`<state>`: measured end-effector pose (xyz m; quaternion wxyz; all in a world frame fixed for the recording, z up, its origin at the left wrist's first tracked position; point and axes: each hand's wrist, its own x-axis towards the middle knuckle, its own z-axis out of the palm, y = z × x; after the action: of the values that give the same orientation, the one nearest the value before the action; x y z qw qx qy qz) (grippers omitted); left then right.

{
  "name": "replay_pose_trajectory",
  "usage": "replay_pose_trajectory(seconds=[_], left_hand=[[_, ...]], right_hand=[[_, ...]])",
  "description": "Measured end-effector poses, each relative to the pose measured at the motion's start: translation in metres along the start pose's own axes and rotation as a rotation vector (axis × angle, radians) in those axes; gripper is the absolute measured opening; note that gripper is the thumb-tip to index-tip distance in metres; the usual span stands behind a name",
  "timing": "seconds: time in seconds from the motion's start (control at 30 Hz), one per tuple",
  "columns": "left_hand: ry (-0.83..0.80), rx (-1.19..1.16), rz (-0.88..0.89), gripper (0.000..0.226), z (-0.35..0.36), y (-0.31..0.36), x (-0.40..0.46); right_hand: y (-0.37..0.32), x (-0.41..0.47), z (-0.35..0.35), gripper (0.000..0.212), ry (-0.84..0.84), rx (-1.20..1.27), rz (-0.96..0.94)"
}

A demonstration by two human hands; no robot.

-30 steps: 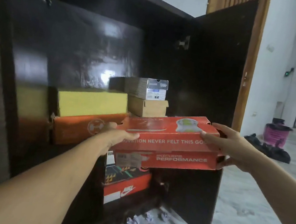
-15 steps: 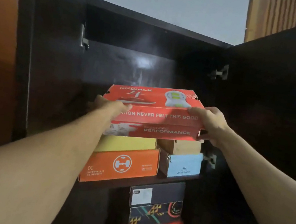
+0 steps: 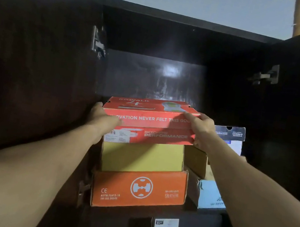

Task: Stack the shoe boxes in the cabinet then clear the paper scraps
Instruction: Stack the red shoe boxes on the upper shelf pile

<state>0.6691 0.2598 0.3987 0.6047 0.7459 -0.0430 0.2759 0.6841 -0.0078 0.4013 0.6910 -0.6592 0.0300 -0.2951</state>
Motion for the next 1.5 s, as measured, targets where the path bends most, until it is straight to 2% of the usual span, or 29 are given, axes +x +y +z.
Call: replay_pose_trajectory(seconds=[0.07, 0.13, 0.2, 0.4, 0.5, 0.57, 0.63, 0.7, 0.73, 0.83, 0.97, 1.03, 1.13, 1.2, 1.27, 1.33, 1.4, 1.5], left_hand=[[-0.045, -0.003, -0.004, 0.054, -0.004, -0.005, 0.004], [-0.078, -0.034, -0.022, 0.043, -0.007, -0.009, 0.007], [-0.090, -0.071, -0.029, 0.038, -0.009, -0.015, 0.010], [-0.111, -0.141, -0.010, 0.037, -0.002, -0.024, 0.015], [-0.166, -0.116, -0.005, 0.058, 0.005, -0.027, 0.020], [-0.165, -0.089, 0.007, 0.052, 0.006, -0.030, 0.024], [-0.162, -0.085, 0.013, 0.044, 0.005, -0.033, 0.027], [-0.171, -0.107, 0.014, 0.045, 0.005, -0.034, 0.027], [-0.182, -0.103, 0.009, 0.047, 0.005, -0.035, 0.028], [-0.227, -0.056, -0.028, 0.068, 0.006, -0.037, 0.034], [-0.232, 0.091, -0.064, 0.137, 0.005, -0.048, 0.052], [-0.226, 0.165, -0.059, 0.145, 0.007, -0.046, 0.049], [-0.158, 0.230, 0.037, 0.129, 0.015, -0.042, 0.032], [-0.046, 0.322, 0.200, 0.107, 0.020, -0.046, 0.019], [-0.019, 0.475, 0.386, 0.093, 0.026, -0.050, 0.000], [-0.061, 0.656, 0.540, 0.083, 0.033, -0.049, -0.020], [-0.150, 0.732, 0.646, 0.071, 0.043, -0.038, -0.043], [-0.448, 0.644, 0.604, 0.051, 0.068, -0.020, -0.079]], right_hand=[[0.009, 0.012, 0.007, 0.047, 0.000, -0.008, -0.026], [0.016, 0.016, 0.013, 0.036, -0.016, -0.013, -0.036], [0.019, 0.014, 0.017, 0.035, -0.031, -0.015, -0.026], [0.028, 0.014, 0.018, 0.038, -0.073, -0.060, -0.055], [0.036, 0.021, 0.015, 0.047, -0.064, -0.154, -0.093], [0.043, 0.025, 0.014, 0.052, -0.059, -0.225, -0.121], [0.045, 0.023, 0.015, 0.043, -0.079, -0.277, -0.145], [0.046, 0.021, 0.019, 0.041, -0.093, -0.292, -0.148], [0.044, 0.017, 0.022, 0.047, -0.095, -0.294, -0.149], [0.045, 0.015, 0.029, 0.072, -0.096, -0.314, -0.160], [0.050, 0.015, 0.028, 0.051, -0.078, -0.434, -0.142], [0.054, 0.015, 0.023, 0.055, -0.090, -0.507, -0.134], [0.049, -0.006, 0.009, 0.048, -0.071, -0.569, -0.162], [0.041, -0.022, -0.006, 0.035, -0.079, -0.608, -0.169], [0.031, -0.041, -0.028, 0.030, -0.076, -0.678, -0.132], [0.018, -0.061, -0.056, 0.045, -0.079, -0.794, -0.077], [0.004, -0.083, -0.086, 0.055, -0.107, -0.876, -0.006], [-0.019, -0.124, -0.132, 0.044, -0.090, -0.991, 0.080]])
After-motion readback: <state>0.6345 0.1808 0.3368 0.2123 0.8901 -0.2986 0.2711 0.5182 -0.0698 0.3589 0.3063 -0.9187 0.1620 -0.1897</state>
